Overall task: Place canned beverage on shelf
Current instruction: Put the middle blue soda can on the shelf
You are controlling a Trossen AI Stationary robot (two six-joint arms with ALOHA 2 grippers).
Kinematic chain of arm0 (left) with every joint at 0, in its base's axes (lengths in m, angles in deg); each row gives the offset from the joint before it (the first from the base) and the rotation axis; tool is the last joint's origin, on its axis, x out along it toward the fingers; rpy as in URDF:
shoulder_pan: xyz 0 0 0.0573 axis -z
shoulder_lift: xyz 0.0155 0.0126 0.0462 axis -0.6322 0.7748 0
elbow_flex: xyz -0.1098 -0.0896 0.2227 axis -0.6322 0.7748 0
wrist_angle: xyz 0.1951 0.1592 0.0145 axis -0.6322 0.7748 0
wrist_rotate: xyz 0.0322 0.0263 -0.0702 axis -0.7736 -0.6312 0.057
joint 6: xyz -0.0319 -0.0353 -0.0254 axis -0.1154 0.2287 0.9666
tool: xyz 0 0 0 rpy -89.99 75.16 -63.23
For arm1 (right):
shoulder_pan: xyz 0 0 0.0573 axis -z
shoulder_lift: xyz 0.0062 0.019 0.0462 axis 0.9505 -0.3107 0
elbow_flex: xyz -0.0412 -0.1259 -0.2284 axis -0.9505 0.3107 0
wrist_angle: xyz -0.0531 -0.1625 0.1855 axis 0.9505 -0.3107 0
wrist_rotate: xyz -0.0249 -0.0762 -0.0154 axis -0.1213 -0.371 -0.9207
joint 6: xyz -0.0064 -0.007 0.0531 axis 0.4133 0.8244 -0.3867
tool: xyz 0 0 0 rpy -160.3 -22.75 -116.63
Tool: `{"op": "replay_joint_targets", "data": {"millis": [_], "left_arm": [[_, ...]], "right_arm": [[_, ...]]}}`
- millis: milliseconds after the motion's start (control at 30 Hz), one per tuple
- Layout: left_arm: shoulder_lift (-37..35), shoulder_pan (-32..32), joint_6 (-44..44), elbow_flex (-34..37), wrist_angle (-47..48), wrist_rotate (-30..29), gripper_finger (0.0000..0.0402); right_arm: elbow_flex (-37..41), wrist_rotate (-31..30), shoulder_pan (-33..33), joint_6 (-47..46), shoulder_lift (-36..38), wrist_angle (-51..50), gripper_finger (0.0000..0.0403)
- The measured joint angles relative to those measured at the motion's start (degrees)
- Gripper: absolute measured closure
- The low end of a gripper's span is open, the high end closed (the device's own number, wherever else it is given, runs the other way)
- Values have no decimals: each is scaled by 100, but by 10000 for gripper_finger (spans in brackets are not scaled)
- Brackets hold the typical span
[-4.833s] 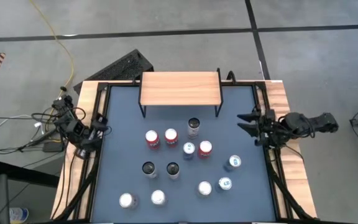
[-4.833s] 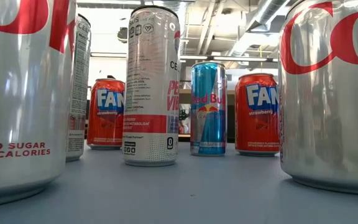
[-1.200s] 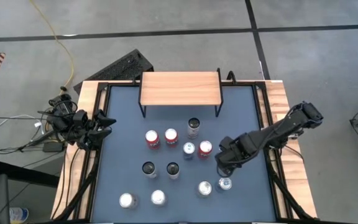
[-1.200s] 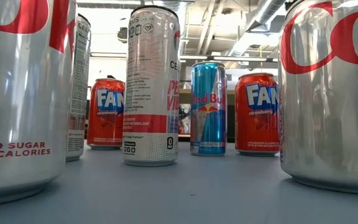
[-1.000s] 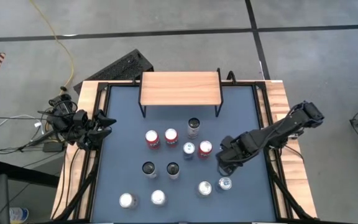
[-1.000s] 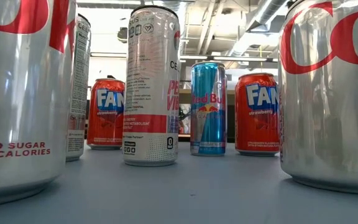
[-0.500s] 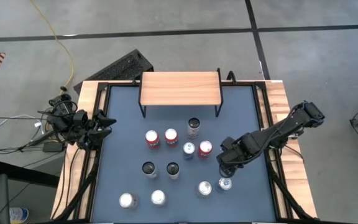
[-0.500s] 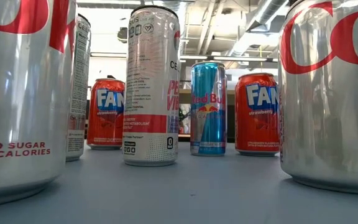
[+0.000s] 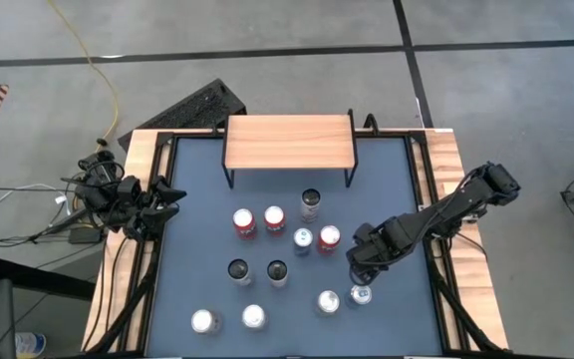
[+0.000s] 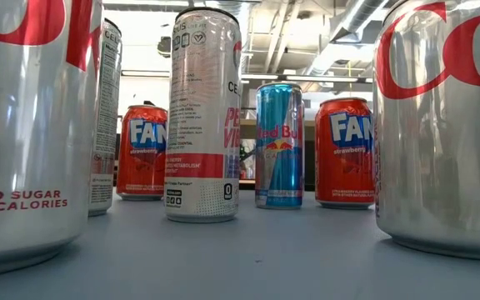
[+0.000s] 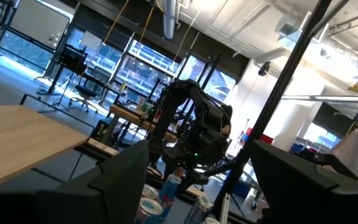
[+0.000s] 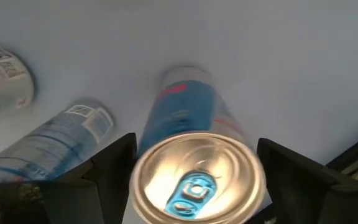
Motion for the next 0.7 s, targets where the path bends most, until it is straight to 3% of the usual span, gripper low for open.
{"op": "replay_joint_targets", "data": {"millis": [233,500,700], "left_arm": [[0,0,2,0,-2,-14,129],[0,0,1,0,1,-17,129],[0,0,2,0,2,-17,129]], "right_arm": [[0,20,-15,51,0,119,121],[-7,88,-13,216,10,157,206],[-7,121,-2,347,11,159,207]]}}
